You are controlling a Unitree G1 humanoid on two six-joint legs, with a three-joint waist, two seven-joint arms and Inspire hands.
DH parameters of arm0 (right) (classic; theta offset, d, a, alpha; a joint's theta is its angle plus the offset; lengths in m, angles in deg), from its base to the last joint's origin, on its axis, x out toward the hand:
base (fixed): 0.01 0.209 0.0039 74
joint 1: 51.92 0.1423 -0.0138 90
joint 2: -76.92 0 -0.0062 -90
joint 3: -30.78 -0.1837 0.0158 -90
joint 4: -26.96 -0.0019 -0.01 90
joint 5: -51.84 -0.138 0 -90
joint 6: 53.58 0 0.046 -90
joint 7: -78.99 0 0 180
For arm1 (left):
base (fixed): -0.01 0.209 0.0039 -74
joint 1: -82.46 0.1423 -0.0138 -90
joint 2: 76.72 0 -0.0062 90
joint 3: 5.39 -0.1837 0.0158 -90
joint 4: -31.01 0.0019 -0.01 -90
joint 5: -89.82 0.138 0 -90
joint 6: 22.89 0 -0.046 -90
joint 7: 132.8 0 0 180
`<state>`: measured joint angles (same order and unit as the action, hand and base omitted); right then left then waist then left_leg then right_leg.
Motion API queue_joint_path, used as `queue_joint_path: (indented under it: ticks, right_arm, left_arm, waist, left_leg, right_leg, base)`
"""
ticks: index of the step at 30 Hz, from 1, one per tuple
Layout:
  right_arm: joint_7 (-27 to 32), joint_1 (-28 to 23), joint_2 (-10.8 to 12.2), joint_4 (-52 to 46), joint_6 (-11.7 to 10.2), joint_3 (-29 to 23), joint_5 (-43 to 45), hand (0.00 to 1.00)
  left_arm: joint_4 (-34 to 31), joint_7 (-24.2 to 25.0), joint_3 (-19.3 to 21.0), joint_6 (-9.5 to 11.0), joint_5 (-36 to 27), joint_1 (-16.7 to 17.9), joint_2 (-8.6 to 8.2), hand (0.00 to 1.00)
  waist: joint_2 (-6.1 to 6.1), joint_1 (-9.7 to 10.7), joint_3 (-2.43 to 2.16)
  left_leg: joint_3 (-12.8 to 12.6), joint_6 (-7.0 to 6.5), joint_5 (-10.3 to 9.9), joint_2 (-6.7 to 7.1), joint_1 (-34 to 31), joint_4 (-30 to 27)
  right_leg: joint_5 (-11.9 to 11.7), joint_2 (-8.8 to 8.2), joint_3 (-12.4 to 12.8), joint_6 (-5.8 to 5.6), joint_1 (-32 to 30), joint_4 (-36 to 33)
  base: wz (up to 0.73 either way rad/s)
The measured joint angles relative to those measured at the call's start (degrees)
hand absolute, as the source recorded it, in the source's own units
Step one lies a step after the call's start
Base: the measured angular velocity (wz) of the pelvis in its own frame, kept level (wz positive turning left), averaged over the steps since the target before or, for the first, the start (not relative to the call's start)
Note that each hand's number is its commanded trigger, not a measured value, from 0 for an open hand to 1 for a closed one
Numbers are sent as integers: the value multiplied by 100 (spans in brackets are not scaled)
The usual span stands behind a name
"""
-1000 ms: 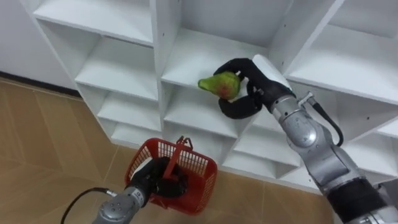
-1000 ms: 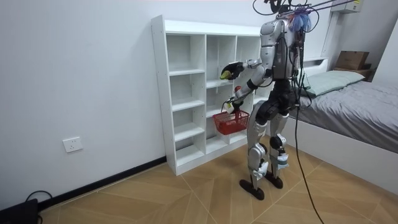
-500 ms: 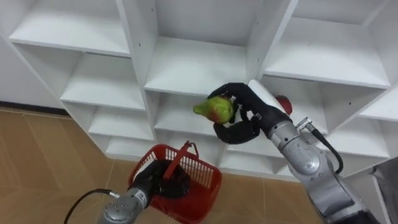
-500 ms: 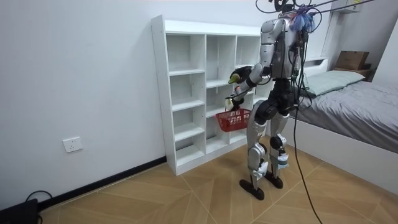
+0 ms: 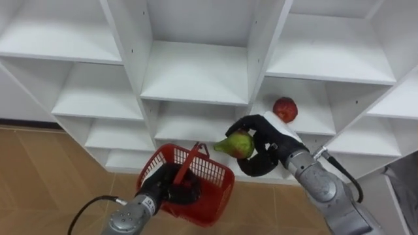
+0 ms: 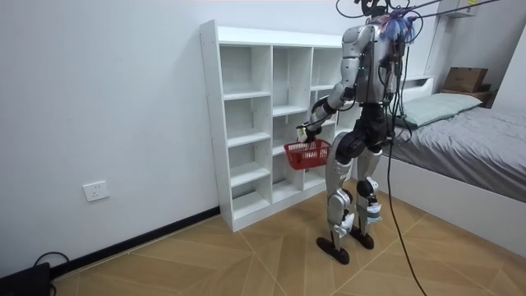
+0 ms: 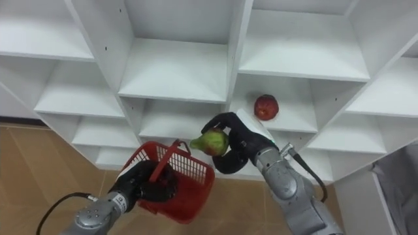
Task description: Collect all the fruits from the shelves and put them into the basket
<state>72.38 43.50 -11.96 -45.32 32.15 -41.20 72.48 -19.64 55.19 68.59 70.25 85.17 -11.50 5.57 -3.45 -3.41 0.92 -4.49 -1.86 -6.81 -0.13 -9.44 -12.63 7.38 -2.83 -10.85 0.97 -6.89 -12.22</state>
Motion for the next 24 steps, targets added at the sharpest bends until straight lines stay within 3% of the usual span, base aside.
queue_joint_path:
  ticks: [8, 24]
  right_arm:
    - [11, -189, -7, 406, -76, 94, 17, 100]
    - [18, -239, 10, 422, -125, 106, 956, 100]
  left_arm:
    - [1, 19, -9, 214, -36, 0, -4, 100]
    - [-2, 79, -4, 225, -23, 1, -38, 100]
  waist:
    - [30, 11, -17]
    - [41, 0, -22]
  left_leg:
    - [-16, 0, 0, 2, 7, 13]
    - [-20, 1, 0, 4, -77, 41]
  right_leg:
    - [21, -9, 7, -3, -23, -37]
    - [36, -4, 50, -5, -121, -40]
  base:
    - [0]
    - [0]
